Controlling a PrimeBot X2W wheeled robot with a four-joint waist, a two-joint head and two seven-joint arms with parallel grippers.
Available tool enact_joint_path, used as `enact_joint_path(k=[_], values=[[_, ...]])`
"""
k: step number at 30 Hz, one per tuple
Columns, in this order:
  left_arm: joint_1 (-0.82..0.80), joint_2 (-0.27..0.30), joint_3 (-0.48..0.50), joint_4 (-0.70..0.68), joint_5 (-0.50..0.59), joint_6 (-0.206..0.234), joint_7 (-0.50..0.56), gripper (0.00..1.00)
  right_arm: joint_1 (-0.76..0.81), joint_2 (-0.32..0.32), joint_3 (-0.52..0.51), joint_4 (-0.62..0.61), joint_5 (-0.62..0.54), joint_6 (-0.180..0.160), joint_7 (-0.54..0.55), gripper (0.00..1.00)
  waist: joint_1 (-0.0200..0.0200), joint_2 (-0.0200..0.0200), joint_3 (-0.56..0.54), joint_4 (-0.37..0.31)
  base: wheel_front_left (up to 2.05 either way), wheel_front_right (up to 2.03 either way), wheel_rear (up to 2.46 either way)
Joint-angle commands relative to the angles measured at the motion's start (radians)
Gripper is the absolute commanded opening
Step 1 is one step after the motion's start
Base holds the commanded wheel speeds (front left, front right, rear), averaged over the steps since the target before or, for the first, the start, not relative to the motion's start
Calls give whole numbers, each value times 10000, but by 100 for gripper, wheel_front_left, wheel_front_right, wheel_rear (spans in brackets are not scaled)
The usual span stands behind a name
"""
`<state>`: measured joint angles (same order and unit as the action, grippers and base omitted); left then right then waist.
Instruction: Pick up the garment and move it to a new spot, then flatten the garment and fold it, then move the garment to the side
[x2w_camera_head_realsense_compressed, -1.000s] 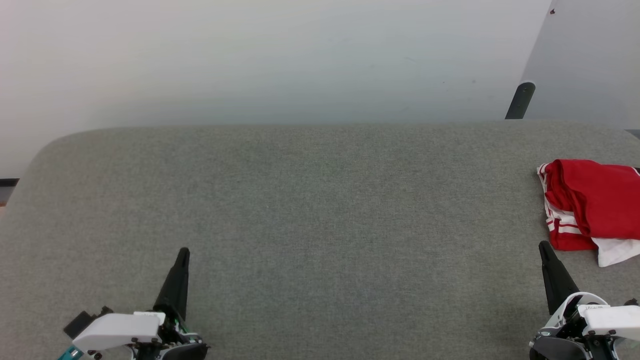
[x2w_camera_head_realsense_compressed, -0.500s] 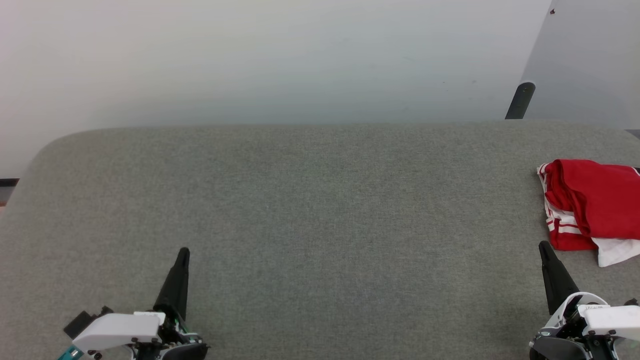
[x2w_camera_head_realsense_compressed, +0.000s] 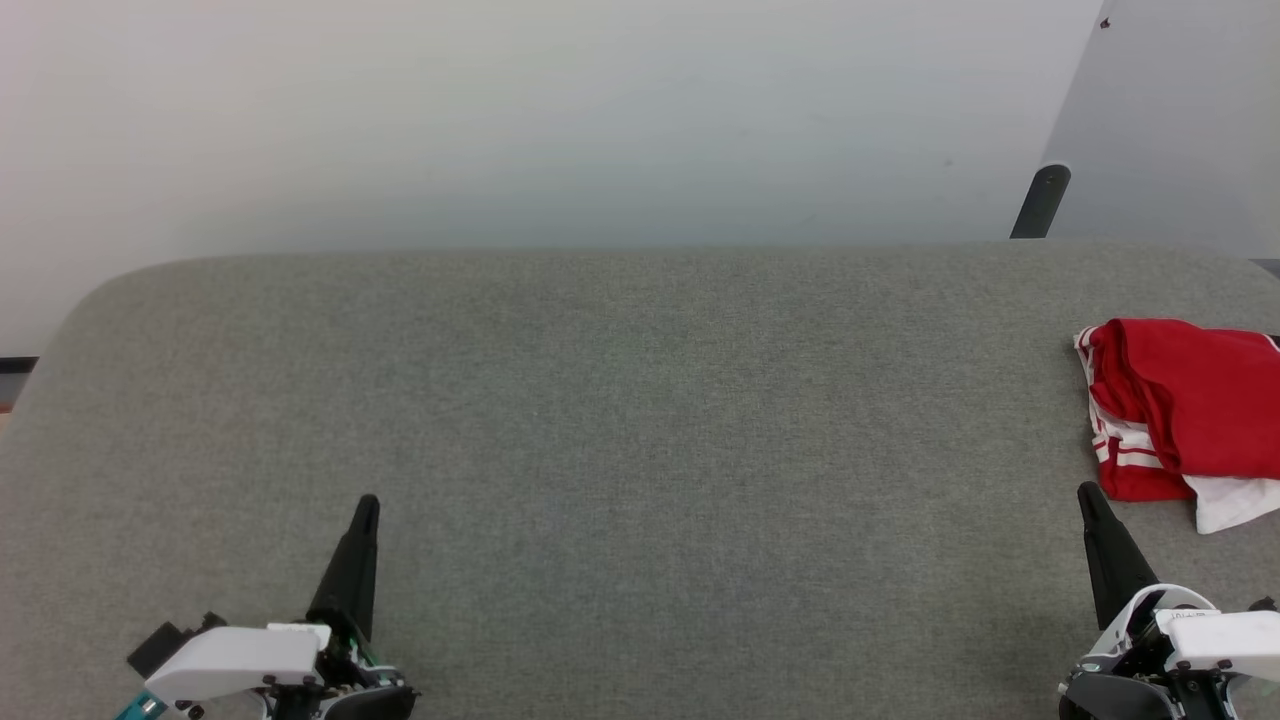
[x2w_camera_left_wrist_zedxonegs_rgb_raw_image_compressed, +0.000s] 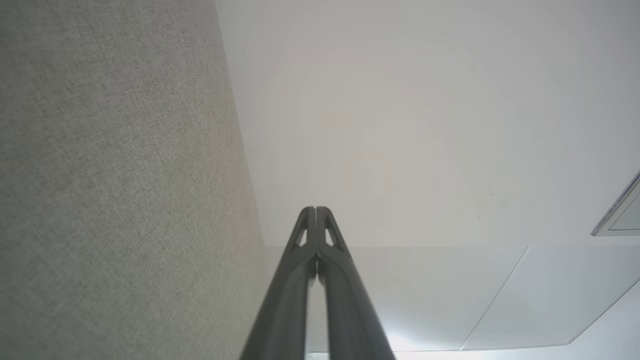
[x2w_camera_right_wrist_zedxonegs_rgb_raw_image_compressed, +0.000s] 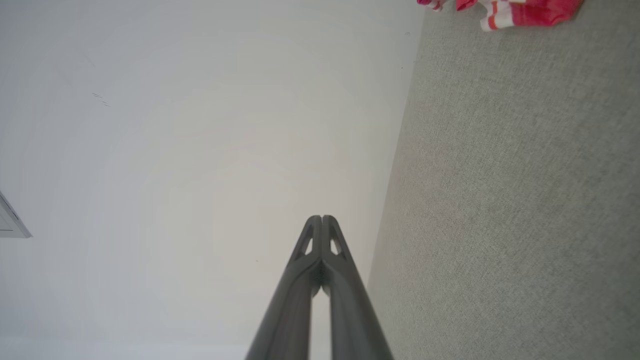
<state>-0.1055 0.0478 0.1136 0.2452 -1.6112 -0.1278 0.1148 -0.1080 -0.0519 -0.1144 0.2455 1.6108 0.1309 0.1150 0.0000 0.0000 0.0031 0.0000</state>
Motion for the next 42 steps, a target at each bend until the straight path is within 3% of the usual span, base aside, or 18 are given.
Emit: enact_joint_path(k=[1,42], values=[[-97,6,17,8,-32,-60,23,0,-34,35,-2,0,40,-3,18,0,0,0,0,0,0,0,0],[-96,6,15,6,-34,-60,21,0,-34,35,0,-1,41,-3,16,0,0,0,0,0,0,0,0]])
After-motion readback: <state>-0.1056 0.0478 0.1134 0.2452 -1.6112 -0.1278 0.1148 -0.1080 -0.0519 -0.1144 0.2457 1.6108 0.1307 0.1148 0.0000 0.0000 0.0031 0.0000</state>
